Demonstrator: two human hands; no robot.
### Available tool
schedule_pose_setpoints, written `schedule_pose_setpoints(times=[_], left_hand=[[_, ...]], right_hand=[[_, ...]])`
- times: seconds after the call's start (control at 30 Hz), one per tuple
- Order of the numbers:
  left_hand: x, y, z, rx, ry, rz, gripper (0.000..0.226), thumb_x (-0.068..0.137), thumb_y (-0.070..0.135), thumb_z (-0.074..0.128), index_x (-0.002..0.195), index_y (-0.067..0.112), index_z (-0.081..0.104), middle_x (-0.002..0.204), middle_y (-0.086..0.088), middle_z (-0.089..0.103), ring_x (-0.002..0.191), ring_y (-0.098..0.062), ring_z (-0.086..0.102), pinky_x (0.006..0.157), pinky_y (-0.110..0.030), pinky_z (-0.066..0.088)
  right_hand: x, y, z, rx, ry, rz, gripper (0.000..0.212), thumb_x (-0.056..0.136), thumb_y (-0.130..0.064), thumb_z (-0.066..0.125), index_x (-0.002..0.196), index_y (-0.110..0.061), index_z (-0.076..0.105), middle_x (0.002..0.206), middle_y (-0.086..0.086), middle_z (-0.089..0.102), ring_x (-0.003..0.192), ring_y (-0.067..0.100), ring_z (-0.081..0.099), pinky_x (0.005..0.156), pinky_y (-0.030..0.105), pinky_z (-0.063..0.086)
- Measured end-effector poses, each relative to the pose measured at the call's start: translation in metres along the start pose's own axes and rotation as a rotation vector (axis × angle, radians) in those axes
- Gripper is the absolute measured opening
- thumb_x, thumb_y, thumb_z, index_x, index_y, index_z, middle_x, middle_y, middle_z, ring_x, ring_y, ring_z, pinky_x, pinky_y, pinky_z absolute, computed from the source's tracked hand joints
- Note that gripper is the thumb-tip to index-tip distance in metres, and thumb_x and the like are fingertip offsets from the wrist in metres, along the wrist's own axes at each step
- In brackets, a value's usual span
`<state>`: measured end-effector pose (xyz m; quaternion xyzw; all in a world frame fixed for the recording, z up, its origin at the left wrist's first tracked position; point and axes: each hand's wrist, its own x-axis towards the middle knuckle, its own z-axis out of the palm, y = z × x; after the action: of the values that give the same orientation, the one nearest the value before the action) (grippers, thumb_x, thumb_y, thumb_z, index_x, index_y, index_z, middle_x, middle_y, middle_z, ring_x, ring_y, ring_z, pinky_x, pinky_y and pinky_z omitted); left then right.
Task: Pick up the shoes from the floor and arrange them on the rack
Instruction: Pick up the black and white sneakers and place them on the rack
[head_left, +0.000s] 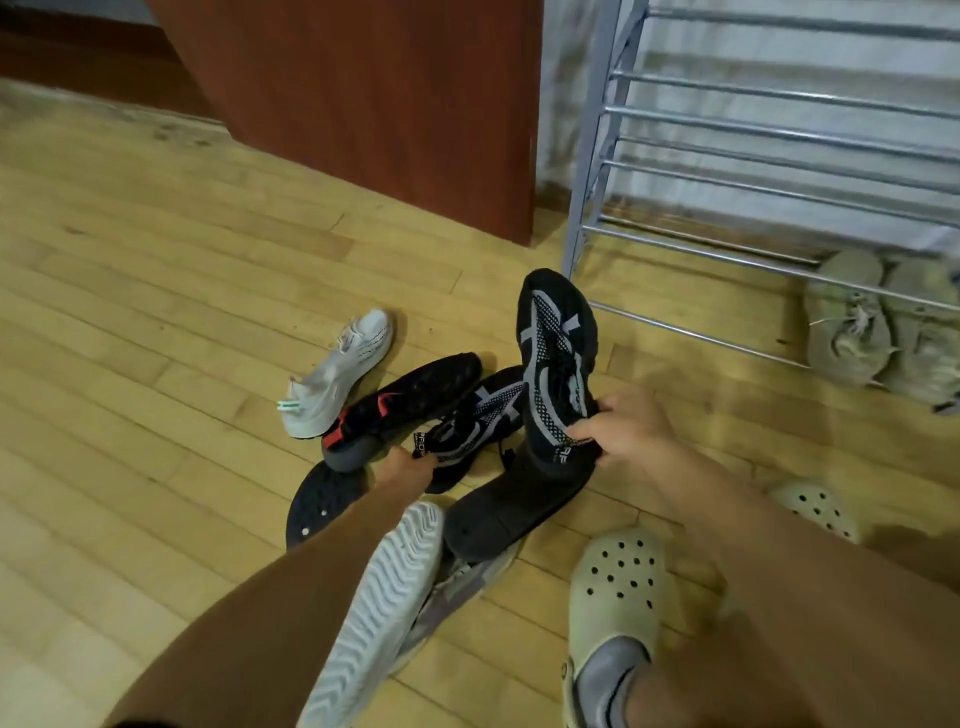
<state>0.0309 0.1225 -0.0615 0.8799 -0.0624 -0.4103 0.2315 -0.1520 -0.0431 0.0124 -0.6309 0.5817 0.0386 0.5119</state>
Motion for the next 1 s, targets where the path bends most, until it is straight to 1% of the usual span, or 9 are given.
schedule_pose_setpoints(times=[0.1, 0.23, 0.3, 0.43, 0.53, 0.63, 0.8, 0.9, 1.0], left_hand=[[0.022, -0.001, 0.013, -0.013, 0.049, -0.098, 0.061, 0.091, 0.025, 0.055, 0.14, -0.005, 0.035, 0.136, -0.022, 0.049, 0.122, -0.037, 0.052, 0.098, -0.041, 0.046], [0.042, 0.002, 0.03, -0.144, 0.012, -0.194, 0.054, 0.093, 0.03, 0.053, 0.135, -0.003, 0.045, 0.134, -0.018, 0.052, 0.121, -0.035, 0.052, 0.099, -0.039, 0.046], [0.048, 0.001, 0.034, -0.191, 0.0, -0.218, 0.05, 0.091, 0.027, 0.058, 0.129, -0.004, 0.048, 0.127, -0.02, 0.057, 0.113, -0.035, 0.058, 0.093, -0.038, 0.05], [0.047, -0.001, 0.037, -0.324, -0.06, -0.271, 0.053, 0.083, 0.022, 0.069, 0.122, -0.007, 0.05, 0.114, -0.021, 0.062, 0.084, -0.029, 0.063, 0.066, -0.032, 0.052], [0.037, 0.0, 0.034, -0.392, -0.082, -0.26, 0.048, 0.079, 0.022, 0.07, 0.119, -0.002, 0.056, 0.114, -0.018, 0.065, 0.084, -0.026, 0.065, 0.053, -0.027, 0.053], [0.016, 0.008, 0.026, -0.366, -0.075, -0.205, 0.043, 0.078, 0.019, 0.073, 0.113, -0.002, 0.059, 0.102, -0.015, 0.067, 0.071, -0.019, 0.065, 0.041, -0.023, 0.054], [-0.031, 0.023, 0.015, -0.388, -0.071, -0.132, 0.021, 0.079, 0.012, 0.073, 0.089, 0.004, 0.057, 0.105, -0.02, 0.064, 0.071, -0.024, 0.065, 0.054, -0.034, 0.059], [-0.056, 0.031, 0.016, -0.485, -0.077, -0.12, 0.027, 0.079, 0.01, 0.073, 0.1, 0.001, 0.057, 0.11, -0.021, 0.063, 0.08, -0.028, 0.066, 0.046, -0.034, 0.058], [-0.079, 0.053, 0.021, -0.562, -0.135, -0.058, 0.029, 0.082, 0.006, 0.069, 0.106, -0.001, 0.055, 0.096, -0.017, 0.062, 0.073, -0.025, 0.064, 0.044, -0.035, 0.058]], right_hand=[[0.016, 0.015, 0.001, 0.082, -0.032, 0.061, 0.034, 0.077, -0.011, 0.08, 0.109, -0.006, 0.069, 0.109, 0.011, 0.071, 0.093, 0.028, 0.071, 0.068, 0.033, 0.062], [0.029, 0.036, -0.001, 0.057, -0.05, 0.082, 0.028, 0.075, -0.009, 0.079, 0.102, -0.009, 0.073, 0.1, 0.01, 0.074, 0.087, 0.026, 0.072, 0.074, 0.039, 0.062], [0.031, 0.042, -0.004, -0.007, -0.056, 0.088, 0.028, 0.075, -0.01, 0.079, 0.103, -0.011, 0.075, 0.098, 0.011, 0.075, 0.084, 0.027, 0.073, 0.073, 0.037, 0.062], [0.028, 0.049, -0.005, -0.006, -0.078, 0.113, 0.03, 0.076, -0.01, 0.079, 0.106, -0.008, 0.073, 0.102, 0.013, 0.074, 0.085, 0.028, 0.072, 0.073, 0.037, 0.062], [0.022, 0.055, -0.01, 0.047, -0.057, 0.147, 0.035, 0.075, -0.01, 0.081, 0.107, -0.005, 0.071, 0.104, 0.015, 0.073, 0.086, 0.03, 0.072, 0.076, 0.04, 0.062], [0.011, 0.057, -0.014, 0.154, -0.01, 0.204, 0.043, 0.073, -0.008, 0.082, 0.114, -0.003, 0.067, 0.113, 0.015, 0.069, 0.093, 0.032, 0.07, 0.076, 0.041, 0.062], [-0.016, 0.048, -0.013, 0.389, 0.029, 0.265, 0.048, 0.073, -0.006, 0.082, 0.117, 0.0, 0.063, 0.123, 0.017, 0.064, 0.095, 0.034, 0.068, 0.066, 0.035, 0.06], [-0.032, 0.038, -0.011, 0.552, 0.044, 0.282, 0.047, 0.074, -0.003, 0.081, 0.118, 0.0, 0.062, 0.127, 0.016, 0.062, 0.1, 0.033, 0.065, 0.07, 0.038, 0.06], [-0.047, 0.034, -0.015, 0.634, 0.098, 0.28, 0.045, 0.076, 0.0, 0.078, 0.117, 0.0, 0.06, 0.129, 0.016, 0.06, 0.112, 0.035, 0.061, 0.077, 0.045, 0.061]])
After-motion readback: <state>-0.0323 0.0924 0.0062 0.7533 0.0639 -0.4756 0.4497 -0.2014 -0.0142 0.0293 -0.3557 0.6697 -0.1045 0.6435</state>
